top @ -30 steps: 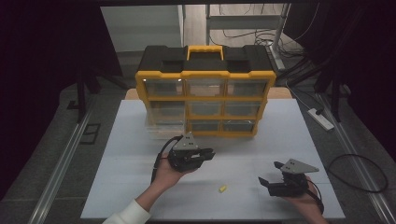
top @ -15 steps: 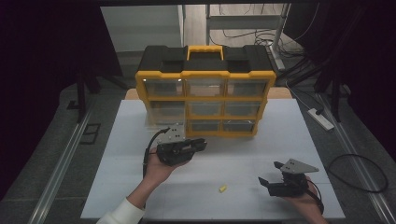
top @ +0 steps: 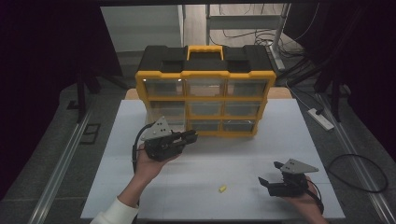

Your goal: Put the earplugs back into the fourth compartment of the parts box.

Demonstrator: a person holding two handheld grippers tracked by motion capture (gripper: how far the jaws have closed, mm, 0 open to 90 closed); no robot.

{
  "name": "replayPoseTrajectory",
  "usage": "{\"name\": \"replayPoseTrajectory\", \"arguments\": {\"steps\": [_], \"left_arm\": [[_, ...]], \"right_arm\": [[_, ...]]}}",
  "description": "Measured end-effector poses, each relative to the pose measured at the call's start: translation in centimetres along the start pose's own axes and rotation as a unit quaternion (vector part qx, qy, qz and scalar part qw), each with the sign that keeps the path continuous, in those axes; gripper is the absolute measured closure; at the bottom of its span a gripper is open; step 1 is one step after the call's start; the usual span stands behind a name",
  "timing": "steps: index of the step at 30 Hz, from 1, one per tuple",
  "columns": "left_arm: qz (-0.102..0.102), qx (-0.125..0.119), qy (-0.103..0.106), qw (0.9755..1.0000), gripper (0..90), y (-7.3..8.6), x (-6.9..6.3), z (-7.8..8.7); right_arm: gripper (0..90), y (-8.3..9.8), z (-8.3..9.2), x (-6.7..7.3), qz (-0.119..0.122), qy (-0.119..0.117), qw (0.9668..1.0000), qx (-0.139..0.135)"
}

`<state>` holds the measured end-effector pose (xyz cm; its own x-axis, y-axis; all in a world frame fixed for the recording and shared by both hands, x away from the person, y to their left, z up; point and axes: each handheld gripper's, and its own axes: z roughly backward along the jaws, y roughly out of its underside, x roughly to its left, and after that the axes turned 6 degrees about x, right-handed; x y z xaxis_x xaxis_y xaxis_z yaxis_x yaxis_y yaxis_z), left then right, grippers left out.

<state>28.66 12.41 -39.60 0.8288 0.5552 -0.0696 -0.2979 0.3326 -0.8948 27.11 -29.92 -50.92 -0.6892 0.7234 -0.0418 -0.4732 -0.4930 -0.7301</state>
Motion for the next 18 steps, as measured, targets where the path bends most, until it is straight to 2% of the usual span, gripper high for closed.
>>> {"name": "replayPoseTrajectory", "arguments": {"steps": [12, 16, 18], "left_arm": [[0.005, -0.027, -0.013, 0.9995, 78.8, -0.6, 0.4, 1.6], [0.004, -0.030, -0.021, 0.9993, 78.8, -0.6, 0.6, 2.0], [0.003, -0.030, -0.032, 0.9991, 78.8, -0.6, 0.9, 2.3]], "right_arm": [[14.6, 0.0, 0.0, 0.0, 0.000, 0.001, 1.0000, 0.002], [14.6, 0.0, 0.0, 0.0, -0.001, 0.001, 1.0000, 0.003], [14.6, 0.0, 0.0, 0.0, -0.001, 0.001, 1.0000, 0.001]]}}
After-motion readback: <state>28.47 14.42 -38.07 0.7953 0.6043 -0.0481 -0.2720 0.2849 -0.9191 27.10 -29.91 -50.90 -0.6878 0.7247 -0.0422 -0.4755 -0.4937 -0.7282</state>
